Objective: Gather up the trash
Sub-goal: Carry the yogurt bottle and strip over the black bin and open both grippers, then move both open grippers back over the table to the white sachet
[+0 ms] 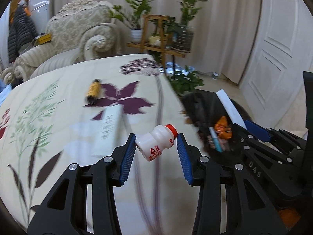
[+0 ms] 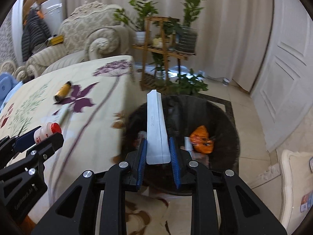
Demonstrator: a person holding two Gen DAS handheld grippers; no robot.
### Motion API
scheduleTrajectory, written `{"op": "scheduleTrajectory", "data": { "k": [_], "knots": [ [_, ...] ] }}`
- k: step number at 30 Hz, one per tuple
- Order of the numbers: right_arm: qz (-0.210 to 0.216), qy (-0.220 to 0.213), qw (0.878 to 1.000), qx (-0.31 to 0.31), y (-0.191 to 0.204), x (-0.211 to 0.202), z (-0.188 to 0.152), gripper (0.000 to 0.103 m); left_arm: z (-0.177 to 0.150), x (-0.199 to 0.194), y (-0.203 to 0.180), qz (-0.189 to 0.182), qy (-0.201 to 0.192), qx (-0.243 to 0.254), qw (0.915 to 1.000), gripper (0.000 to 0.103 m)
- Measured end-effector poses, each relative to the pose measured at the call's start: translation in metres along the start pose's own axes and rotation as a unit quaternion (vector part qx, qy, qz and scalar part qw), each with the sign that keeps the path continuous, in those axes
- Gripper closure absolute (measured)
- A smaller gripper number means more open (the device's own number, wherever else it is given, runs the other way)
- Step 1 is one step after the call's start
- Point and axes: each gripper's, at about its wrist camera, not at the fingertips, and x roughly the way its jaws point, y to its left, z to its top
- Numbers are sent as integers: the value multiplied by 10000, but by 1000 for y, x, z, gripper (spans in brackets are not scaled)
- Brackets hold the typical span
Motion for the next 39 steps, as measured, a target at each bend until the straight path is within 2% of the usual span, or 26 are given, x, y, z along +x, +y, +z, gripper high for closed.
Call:
{"op": "scheduleTrajectory", "data": {
  "k": [9,15,22,25,26,30,35,39],
  "knots": [
    [-261,75,9992,287,-44,25,12,78,24,38,-51,-170,100,310,9993,61],
    [-351,128,9986,384,-63,44,20,78,40,59,-72,-218,168,400,9988,61],
    [-451,158,9974,536,-79,55,21,77,44,77,-84,-182,302,425,9985,61],
    [-511,144,9967,606,-85,56,21,65,46,80,-84,-166,317,339,9988,53],
    [-516,138,9967,617,-85,55,21,63,46,80,-83,-159,309,316,9989,48],
    [-560,107,9964,627,-85,52,20,59,48,78,-78,-120,246,262,9993,39],
    [-614,56,9961,639,-81,48,20,49,49,74,-71,-92,212,181,9996,32],
    [-598,51,9960,663,-76,45,20,46,47,69,-61,-58,221,105,9997,29]
  ]
}}
